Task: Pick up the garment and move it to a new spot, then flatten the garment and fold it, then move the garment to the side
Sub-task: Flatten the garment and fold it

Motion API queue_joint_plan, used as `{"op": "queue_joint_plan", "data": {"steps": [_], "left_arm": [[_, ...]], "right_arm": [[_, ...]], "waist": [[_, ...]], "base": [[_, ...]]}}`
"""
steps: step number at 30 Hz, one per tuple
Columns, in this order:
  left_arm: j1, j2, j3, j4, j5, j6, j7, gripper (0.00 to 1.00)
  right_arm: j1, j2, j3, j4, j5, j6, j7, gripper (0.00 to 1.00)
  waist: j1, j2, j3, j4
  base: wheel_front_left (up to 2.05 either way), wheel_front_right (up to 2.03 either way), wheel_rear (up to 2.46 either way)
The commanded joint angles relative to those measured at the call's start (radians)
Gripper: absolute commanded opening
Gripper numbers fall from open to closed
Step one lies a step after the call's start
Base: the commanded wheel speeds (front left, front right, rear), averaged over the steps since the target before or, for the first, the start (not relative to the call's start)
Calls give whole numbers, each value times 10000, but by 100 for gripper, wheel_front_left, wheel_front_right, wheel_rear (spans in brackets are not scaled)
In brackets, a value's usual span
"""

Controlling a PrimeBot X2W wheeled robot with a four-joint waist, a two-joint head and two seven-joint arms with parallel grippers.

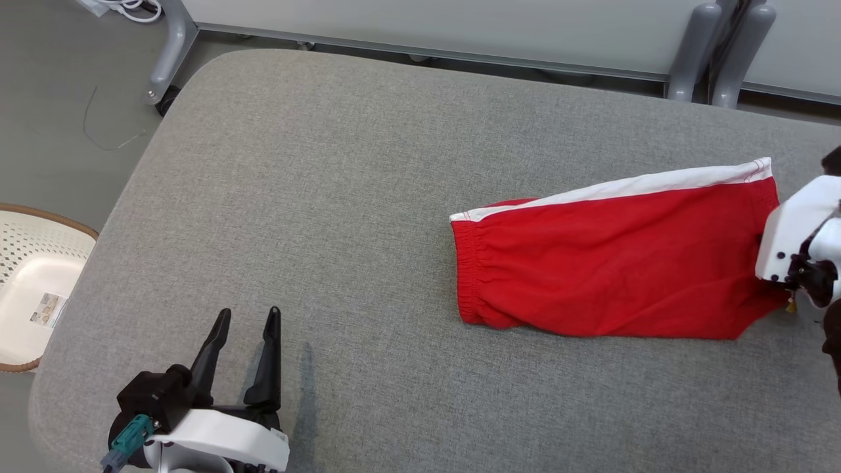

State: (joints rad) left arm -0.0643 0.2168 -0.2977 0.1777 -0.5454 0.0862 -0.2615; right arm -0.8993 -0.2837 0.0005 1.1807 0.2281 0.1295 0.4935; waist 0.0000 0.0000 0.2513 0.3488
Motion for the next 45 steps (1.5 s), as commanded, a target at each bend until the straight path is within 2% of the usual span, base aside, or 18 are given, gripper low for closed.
{"op": "queue_joint_plan", "data": {"steps": [1,12,18,22,26,31,35,39,45], "left_arm": [[65,34,16,26,-8,26,-19,100],[265,-17,162,-138,-76,106,-19,100],[543,-9,228,-185,-254,187,47,100],[560,-35,119,-209,-293,176,143,100],[569,-40,56,-211,-298,192,214,100],[718,17,55,-216,-372,196,272,100],[785,60,83,-206,-427,201,285,100],[743,57,-17,-144,-458,117,359,100],[627,26,-174,-36,-446,34,390,100]], "right_arm": [[348,133,56,249,-139,23,108,0],[771,-578,-483,-343,-1591,4,-1170,0],[1500,-771,-1162,-1556,-2715,7,-1514,0],[1944,-498,-1496,-2604,-3319,14,-1304,0],[2340,-93,-1411,-3615,-3537,14,-1050,0],[2977,719,-594,-5447,-3271,14,-349,0],[3248,1278,265,-6481,-2633,14,289,0],[3236,1690,1006,-6875,-2052,14,733,0],[3017,2122,1757,-6592,-1490,14,782,0]], "waist": [[0,0,-16,-28],[0,0,-607,-420],[0,0,-922,-759],[0,0,-1103,-848],[0,0,-1235,-875],[0,0,-1396,-980],[0,0,-1438,-1038],[0,0,-1471,-1010],[0,0,-1499,-828]], "base": [[0,0,0],[0,0,0],[0,0,0],[0,0,0],[0,0,0],[0,0,0],[0,0,0],[0,0,0],[0,0,0]]}}
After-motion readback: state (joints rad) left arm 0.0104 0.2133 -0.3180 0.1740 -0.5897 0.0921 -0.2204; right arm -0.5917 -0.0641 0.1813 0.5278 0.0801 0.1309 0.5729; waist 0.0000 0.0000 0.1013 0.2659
